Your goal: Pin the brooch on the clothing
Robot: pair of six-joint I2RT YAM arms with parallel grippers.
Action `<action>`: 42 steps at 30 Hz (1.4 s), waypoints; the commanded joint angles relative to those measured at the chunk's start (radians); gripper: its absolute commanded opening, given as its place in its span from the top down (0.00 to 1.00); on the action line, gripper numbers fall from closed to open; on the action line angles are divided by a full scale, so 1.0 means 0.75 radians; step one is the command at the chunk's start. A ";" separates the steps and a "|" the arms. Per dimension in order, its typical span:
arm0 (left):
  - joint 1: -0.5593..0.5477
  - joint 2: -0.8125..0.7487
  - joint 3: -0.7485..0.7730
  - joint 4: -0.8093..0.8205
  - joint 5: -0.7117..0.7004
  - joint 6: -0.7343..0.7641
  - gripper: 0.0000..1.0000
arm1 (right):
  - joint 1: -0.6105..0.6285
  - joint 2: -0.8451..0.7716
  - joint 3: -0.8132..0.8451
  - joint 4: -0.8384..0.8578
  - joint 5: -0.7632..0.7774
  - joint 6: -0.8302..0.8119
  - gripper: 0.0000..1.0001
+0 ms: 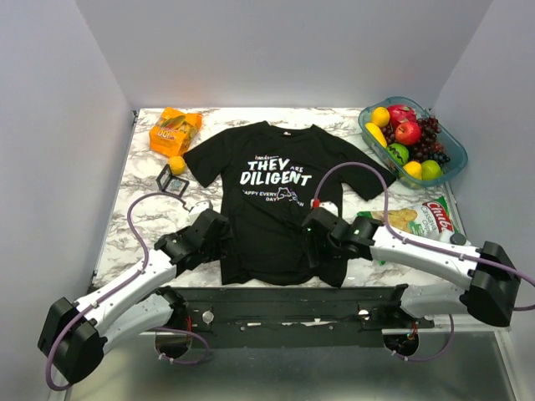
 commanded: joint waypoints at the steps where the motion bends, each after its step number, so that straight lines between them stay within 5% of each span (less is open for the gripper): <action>1: -0.009 -0.019 -0.122 0.029 0.025 -0.059 0.03 | 0.071 0.104 -0.044 0.010 -0.011 0.128 0.33; 15: -0.019 0.020 -0.225 0.139 0.145 -0.081 0.29 | 0.076 0.178 -0.128 0.006 0.056 0.153 0.32; 24: -0.019 0.068 -0.239 0.205 0.186 -0.075 0.33 | 0.076 0.174 -0.157 0.004 0.116 0.184 0.34; 28: -0.021 0.105 -0.260 0.240 0.213 -0.071 0.49 | 0.078 0.170 -0.161 0.006 0.126 0.190 0.37; 34: -0.019 0.032 -0.264 0.233 0.166 -0.091 0.72 | 0.078 0.133 -0.153 -0.033 0.138 0.196 0.52; 42: -0.019 -0.044 -0.239 0.168 0.109 -0.114 0.91 | 0.076 -0.037 -0.159 -0.178 0.209 0.227 0.96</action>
